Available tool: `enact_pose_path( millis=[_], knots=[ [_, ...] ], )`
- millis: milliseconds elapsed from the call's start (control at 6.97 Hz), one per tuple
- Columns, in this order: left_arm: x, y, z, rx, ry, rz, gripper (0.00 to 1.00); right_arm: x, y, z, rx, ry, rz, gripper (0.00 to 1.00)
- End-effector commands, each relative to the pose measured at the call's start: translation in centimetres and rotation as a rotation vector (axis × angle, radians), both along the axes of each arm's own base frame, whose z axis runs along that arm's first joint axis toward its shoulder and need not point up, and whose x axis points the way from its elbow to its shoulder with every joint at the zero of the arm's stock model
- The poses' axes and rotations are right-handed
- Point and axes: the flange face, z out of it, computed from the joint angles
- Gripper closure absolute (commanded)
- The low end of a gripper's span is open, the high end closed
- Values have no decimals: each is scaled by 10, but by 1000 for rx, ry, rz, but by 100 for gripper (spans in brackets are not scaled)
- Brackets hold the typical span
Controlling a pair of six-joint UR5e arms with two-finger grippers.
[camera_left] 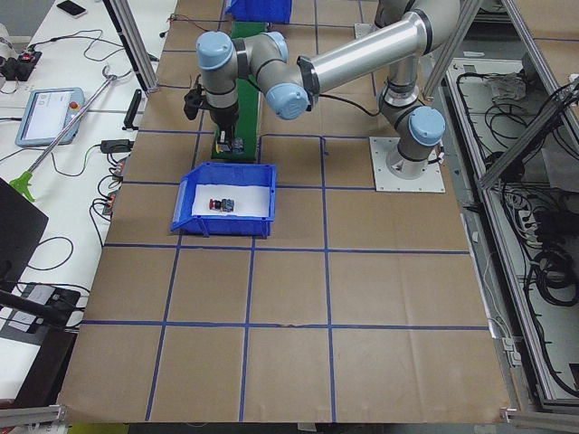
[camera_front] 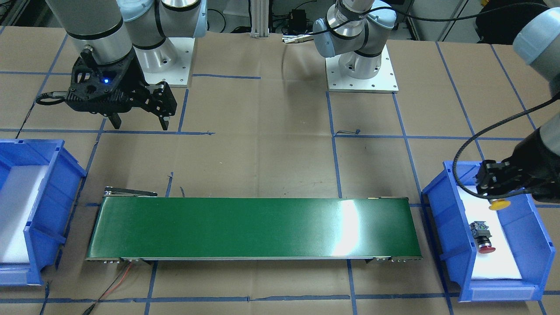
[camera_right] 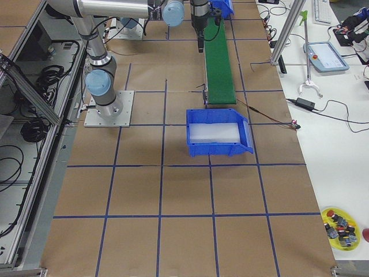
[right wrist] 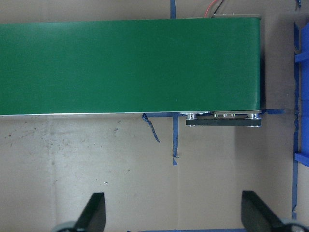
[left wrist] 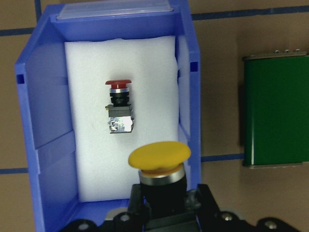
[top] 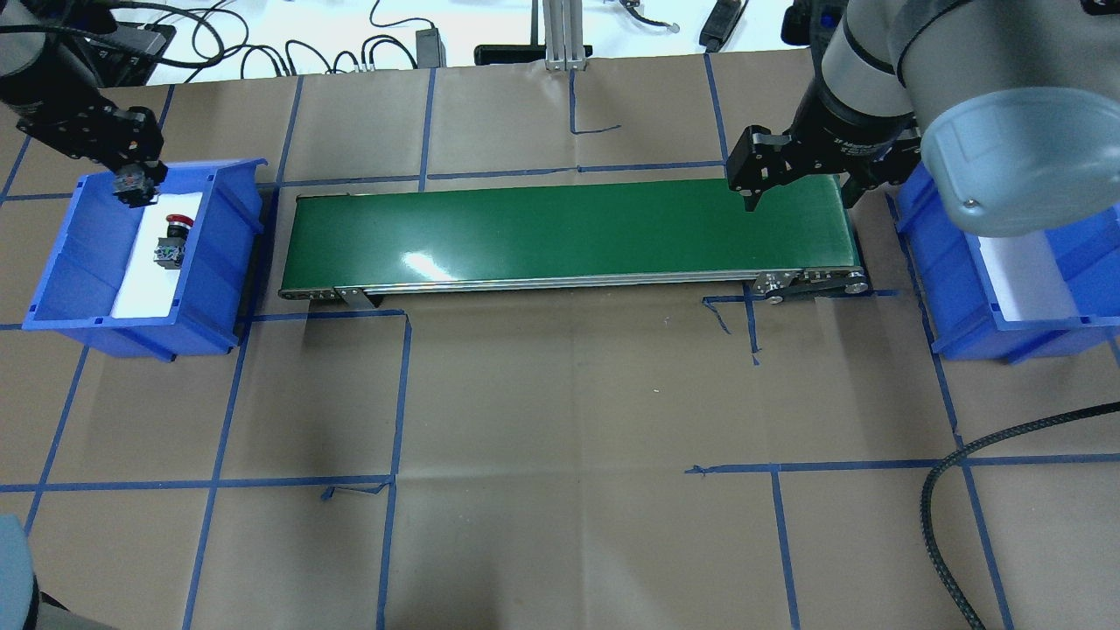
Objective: Transport two buttons from left to right
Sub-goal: 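Lift the yellow button and place it on the conveyor belt with left gripper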
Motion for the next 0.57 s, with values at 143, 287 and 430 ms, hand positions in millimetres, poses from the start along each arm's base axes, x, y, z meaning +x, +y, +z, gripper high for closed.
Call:
enact_pose_path(
  millis=[143,287,430],
  knots=[
    [-164,-16,-51,59,12,27,97,0,0,3,-7,2,1,0],
    [-187,-18,-76,78,13,20,97,-1,2,3,-7,3,-1,0],
    [-196,-24,-112,67,13,49,97,-1,-1,0,-1,4,-1,0]
  ],
)
